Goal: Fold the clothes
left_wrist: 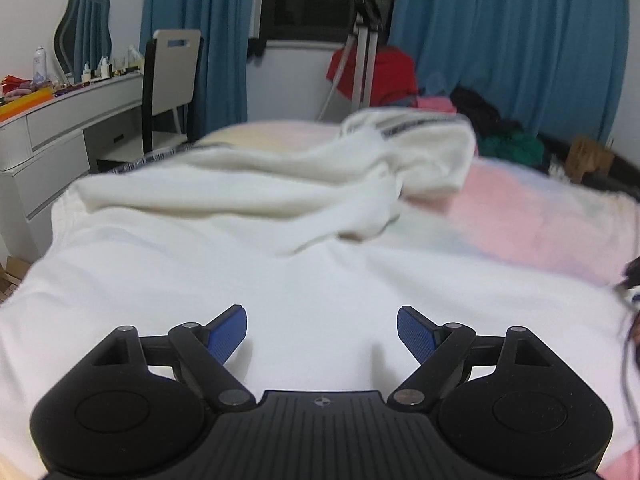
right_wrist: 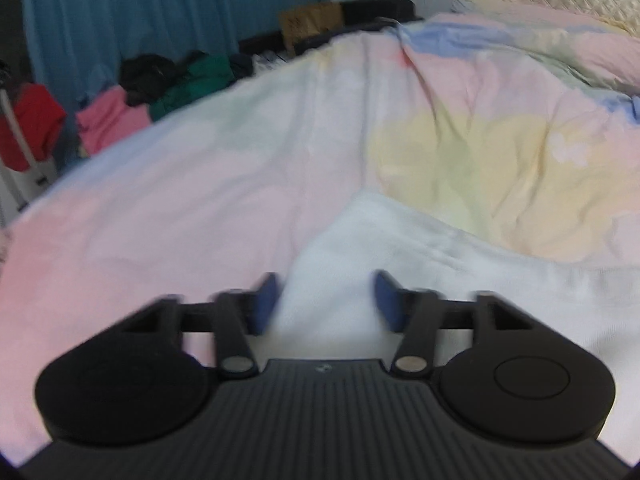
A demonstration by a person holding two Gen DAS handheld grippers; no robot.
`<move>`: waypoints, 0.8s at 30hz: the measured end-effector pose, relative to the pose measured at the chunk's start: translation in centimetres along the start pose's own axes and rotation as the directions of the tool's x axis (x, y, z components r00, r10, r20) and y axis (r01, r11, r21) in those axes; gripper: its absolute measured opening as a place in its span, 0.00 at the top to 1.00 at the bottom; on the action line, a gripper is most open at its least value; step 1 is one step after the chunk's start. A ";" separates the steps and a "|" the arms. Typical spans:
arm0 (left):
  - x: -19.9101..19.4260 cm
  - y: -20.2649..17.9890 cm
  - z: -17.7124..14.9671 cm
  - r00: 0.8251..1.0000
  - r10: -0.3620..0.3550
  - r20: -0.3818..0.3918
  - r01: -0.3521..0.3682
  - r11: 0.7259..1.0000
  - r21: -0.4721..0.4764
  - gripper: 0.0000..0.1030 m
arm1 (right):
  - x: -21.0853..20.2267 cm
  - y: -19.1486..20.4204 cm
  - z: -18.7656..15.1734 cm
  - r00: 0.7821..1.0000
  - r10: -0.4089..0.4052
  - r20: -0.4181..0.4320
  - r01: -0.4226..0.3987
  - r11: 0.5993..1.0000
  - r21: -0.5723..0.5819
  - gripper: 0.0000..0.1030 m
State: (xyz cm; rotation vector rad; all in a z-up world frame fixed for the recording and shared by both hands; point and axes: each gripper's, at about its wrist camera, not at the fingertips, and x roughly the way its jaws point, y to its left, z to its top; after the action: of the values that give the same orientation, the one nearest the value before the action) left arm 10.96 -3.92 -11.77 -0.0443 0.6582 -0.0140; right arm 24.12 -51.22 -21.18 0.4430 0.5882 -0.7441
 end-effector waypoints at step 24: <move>-0.4 0.7 -0.8 0.997 -0.009 0.075 0.010 1.000 -0.004 0.19 | -4.9 -1.9 1.6 0.976 0.067 0.205 -0.077 0.996 0.040 0.52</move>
State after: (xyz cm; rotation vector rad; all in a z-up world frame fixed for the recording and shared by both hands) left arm 10.13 -3.24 -12.15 -0.0520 0.5826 -0.0198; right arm 20.37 -50.95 -17.14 0.4239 0.3613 -0.7250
